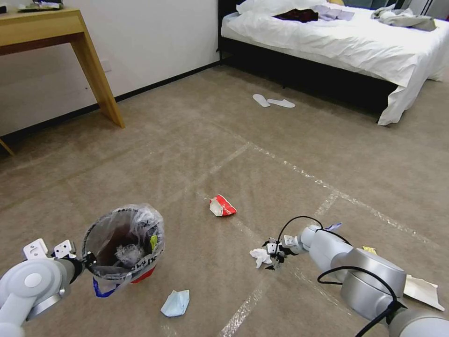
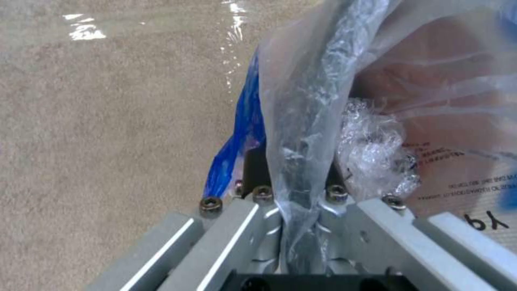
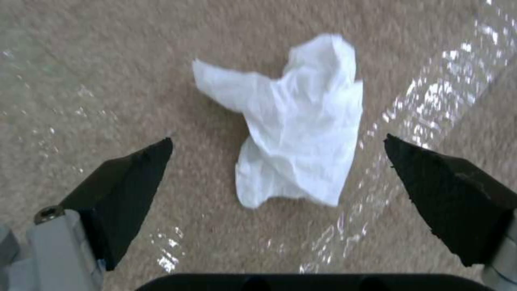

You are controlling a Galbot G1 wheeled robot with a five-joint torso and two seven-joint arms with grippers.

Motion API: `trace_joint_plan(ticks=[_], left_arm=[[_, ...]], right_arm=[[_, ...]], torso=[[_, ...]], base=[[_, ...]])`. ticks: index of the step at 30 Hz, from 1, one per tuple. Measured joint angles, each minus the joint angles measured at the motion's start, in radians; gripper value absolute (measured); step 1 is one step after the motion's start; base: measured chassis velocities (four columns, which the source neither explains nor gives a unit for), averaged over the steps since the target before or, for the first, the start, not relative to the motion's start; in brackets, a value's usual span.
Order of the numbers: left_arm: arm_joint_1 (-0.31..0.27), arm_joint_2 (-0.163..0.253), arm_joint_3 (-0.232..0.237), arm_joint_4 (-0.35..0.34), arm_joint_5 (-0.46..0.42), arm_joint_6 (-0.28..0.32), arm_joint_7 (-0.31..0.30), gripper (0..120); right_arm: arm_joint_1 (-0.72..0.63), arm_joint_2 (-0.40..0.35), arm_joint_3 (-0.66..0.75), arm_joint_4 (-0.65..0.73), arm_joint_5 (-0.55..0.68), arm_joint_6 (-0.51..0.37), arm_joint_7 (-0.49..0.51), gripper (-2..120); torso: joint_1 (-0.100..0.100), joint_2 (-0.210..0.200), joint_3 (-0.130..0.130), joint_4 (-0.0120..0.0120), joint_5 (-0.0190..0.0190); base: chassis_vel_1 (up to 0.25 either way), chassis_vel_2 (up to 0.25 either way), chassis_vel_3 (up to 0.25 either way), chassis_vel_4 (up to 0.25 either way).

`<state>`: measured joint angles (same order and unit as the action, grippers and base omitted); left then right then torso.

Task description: Pick up the trash bin and place the garbage on the floor into it.

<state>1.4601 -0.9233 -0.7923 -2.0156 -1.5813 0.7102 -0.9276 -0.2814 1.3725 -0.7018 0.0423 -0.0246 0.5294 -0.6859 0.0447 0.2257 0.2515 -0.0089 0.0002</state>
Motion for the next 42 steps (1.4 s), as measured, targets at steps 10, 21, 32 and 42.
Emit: trace_joint_plan(ticks=[10,21,32,42], left_arm=[[0.003,-0.011,-0.001,-0.003,0.011,0.000,0.008,1],[0.006,-0.006,-0.005,-0.001,0.016,-0.001,0.013,1],[0.003,-0.005,-0.001,0.000,0.027,-0.003,0.017,1],[-0.002,-0.004,0.005,-0.002,0.030,-0.007,0.018,1]], right_arm=[[-0.020,0.024,-0.016,-0.028,0.052,-0.047,0.057,100],[-0.022,0.028,-0.017,-0.049,0.071,-0.063,0.060,96],[-0.021,0.034,-0.018,-0.048,0.101,-0.063,0.024,61],[-0.030,0.030,-0.015,-0.045,0.110,-0.050,0.027,37]], torso=[[0.000,0.000,0.000,0.0000,0.0000],[0.000,0.000,0.000,0.0000,0.0000],[0.000,0.000,0.000,0.0000,0.0000],[0.000,0.000,0.000,0.0000,0.0000]], base=[[0.000,0.000,0.000,0.000],[0.000,0.000,0.000,0.000],[0.000,0.000,0.000,0.000],[0.000,0.000,0.000,0.000]])
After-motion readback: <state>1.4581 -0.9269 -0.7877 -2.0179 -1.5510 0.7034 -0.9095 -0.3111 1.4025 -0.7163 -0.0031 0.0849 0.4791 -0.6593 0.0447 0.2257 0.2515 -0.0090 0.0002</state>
